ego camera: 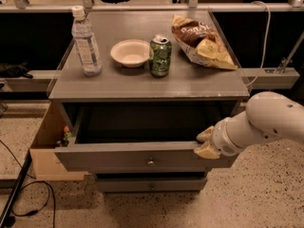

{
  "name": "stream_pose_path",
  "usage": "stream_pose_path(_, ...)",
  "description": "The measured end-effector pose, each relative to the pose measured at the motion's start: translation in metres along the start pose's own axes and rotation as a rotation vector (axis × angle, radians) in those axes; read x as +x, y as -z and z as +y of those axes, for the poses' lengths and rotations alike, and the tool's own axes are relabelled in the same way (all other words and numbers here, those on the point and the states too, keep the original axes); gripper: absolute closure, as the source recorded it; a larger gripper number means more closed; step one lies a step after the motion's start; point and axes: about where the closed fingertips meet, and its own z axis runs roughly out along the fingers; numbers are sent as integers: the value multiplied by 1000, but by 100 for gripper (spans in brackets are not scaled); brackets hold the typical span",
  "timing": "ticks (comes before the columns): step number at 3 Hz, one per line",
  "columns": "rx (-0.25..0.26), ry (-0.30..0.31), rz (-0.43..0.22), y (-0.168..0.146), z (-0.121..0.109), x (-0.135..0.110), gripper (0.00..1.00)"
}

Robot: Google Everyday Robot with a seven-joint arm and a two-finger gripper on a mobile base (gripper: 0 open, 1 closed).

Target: Open top drawer

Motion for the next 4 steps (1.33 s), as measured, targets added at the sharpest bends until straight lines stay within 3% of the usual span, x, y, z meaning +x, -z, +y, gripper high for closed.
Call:
stream_pose_path(1, 0, 0, 0, 0, 0, 0, 100)
stream_pose_path(2, 1, -42, -15, 15, 11, 13, 100)
stream_pose_path(4, 1, -42, -15, 19, 9, 10, 100)
